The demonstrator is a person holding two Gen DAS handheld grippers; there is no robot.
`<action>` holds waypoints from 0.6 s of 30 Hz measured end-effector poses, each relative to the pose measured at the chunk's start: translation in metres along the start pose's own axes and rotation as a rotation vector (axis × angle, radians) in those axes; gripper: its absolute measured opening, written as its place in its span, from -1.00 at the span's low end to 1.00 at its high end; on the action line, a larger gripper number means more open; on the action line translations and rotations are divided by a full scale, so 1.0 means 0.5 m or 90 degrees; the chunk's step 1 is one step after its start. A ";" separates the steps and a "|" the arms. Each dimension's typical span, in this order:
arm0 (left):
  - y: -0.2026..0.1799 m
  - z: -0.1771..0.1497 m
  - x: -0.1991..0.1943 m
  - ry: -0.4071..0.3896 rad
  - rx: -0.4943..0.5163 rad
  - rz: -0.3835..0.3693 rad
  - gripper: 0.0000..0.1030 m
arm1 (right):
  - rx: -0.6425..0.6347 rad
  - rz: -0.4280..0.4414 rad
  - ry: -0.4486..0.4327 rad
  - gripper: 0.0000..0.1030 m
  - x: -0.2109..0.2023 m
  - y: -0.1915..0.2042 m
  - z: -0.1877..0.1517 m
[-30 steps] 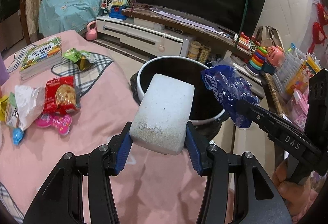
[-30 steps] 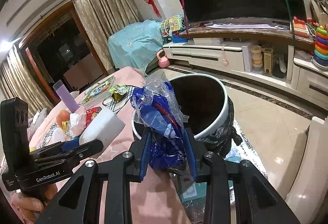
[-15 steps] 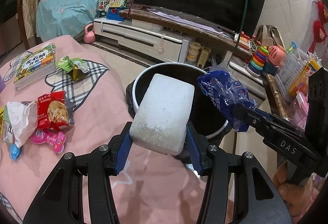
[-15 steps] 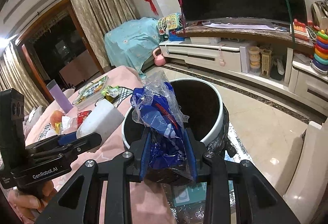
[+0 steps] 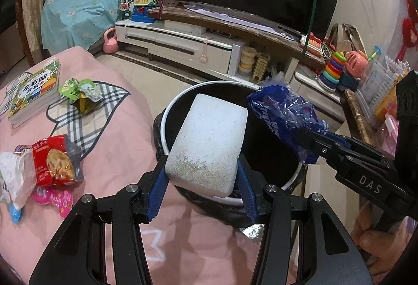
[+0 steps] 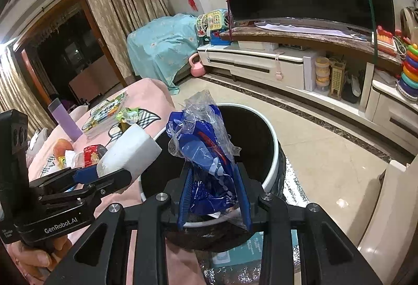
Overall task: Collect trash
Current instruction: 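Carry foam block and blue bag over the bin and open both tools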
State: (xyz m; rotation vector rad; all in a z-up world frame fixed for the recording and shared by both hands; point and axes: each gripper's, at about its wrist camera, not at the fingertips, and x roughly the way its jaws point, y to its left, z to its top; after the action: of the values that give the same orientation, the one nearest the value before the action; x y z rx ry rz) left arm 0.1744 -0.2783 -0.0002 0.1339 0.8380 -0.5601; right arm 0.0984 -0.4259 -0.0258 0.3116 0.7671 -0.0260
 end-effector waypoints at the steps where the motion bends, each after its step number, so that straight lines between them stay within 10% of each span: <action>1: -0.001 0.002 0.004 0.002 0.001 0.000 -0.04 | -0.002 -0.003 0.002 -0.38 0.002 0.000 0.001; 18: -0.020 0.033 0.047 0.028 0.027 0.003 -0.02 | -0.017 -0.020 0.041 -0.36 0.045 -0.019 0.029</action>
State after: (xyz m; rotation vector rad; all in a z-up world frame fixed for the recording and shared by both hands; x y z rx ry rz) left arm 0.1925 -0.3018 -0.0055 0.1877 0.8681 -0.5734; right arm 0.1231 -0.4374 -0.0339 0.2762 0.8359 -0.0350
